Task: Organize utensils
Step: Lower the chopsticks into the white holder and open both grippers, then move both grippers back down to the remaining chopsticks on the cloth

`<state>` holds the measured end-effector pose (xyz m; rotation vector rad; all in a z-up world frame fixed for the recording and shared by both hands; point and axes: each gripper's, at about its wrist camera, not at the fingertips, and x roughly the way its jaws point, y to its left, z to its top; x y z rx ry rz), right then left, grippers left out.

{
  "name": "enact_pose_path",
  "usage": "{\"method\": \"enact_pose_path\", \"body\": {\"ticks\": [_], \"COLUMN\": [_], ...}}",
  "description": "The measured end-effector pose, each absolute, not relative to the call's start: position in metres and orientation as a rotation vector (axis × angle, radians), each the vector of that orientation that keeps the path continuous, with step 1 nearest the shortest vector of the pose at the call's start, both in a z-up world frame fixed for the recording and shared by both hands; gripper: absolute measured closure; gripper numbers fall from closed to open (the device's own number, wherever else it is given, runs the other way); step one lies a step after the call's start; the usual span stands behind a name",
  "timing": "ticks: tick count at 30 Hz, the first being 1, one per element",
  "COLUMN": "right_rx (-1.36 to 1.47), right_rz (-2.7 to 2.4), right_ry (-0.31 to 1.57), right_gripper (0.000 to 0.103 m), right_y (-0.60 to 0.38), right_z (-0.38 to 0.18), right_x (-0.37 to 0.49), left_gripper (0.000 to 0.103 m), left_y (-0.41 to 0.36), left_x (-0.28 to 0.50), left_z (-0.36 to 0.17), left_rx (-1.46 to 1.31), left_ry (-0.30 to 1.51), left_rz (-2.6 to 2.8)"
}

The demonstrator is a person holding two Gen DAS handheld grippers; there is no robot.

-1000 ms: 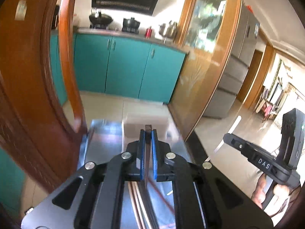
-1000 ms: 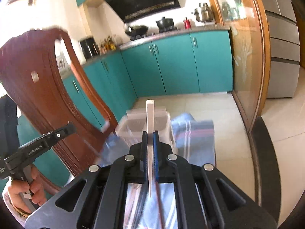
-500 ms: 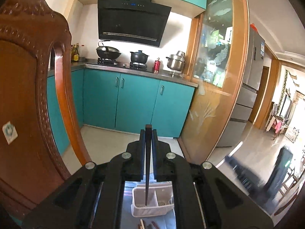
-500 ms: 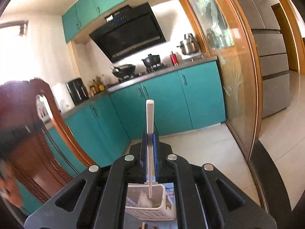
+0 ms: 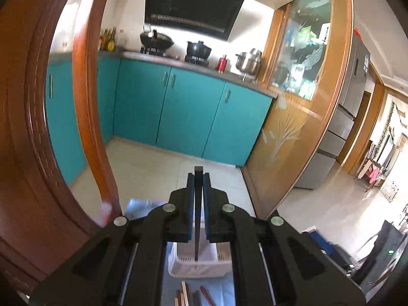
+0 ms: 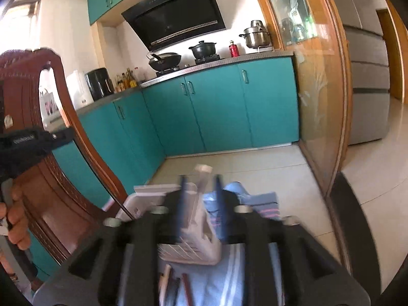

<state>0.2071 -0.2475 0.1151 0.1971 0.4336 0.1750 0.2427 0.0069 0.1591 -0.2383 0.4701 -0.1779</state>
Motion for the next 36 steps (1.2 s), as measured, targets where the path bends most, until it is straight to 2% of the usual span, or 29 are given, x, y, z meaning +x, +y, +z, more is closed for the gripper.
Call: {"method": "enact_pose_path", "body": {"ticks": [1, 5, 8, 11, 16, 18, 21, 23, 24, 32, 34, 36], "right_rx": [0.199, 0.199, 0.146, 0.063, -0.063, -0.046, -0.024, -0.036, -0.04, -0.071, -0.083, -0.089], "right_rz": [0.181, 0.266, 0.345, 0.382, 0.329, 0.301, 0.281, 0.255, 0.243, 0.224, 0.22, 0.211], "right_ry": [0.418, 0.368, 0.419, 0.556, 0.799, 0.879, 0.949, 0.978, 0.986, 1.012, 1.003, 1.003], "right_gripper": [0.061, 0.061, 0.061, 0.061, 0.061, 0.061, 0.061, 0.061, 0.061, 0.06, 0.058, 0.058], "right_y": [-0.252, -0.261, -0.256, -0.237, -0.204, -0.202, -0.202, -0.2, -0.198, -0.181, -0.177, -0.174], "right_z": [0.113, 0.105, 0.082, 0.053, -0.004, -0.02, -0.039, -0.047, -0.05, -0.064, -0.065, -0.066], "right_x": [0.195, 0.155, 0.133, 0.136, 0.16, 0.172, 0.182, 0.187, 0.189, 0.196, 0.196, 0.196], "left_gripper": [0.096, 0.095, 0.076, 0.073, 0.071, 0.071, 0.071, 0.066, 0.057, 0.055, 0.053, 0.047], "left_y": [0.009, 0.02, 0.027, 0.026, 0.012, 0.007, 0.002, -0.003, -0.006, -0.019, -0.023, -0.027], "left_x": [0.242, 0.223, 0.197, 0.179, 0.178, 0.185, 0.19, 0.189, 0.188, 0.184, 0.182, 0.181], "left_z": [0.153, 0.129, 0.113, 0.089, 0.007, -0.043, -0.085, -0.088, -0.087, -0.09, -0.09, -0.091], "left_rx": [-0.245, -0.296, -0.305, -0.26, -0.167, -0.176, -0.241, -0.209, -0.165, -0.052, -0.024, 0.003], "left_ry": [0.479, 0.499, 0.487, 0.527, 0.747, 0.933, 1.114, 1.111, 1.107, 1.075, 1.059, 1.055], "left_rz": [-0.183, -0.225, -0.246, -0.235, -0.217, -0.201, -0.249, -0.252, -0.242, -0.23, -0.216, -0.2]}}
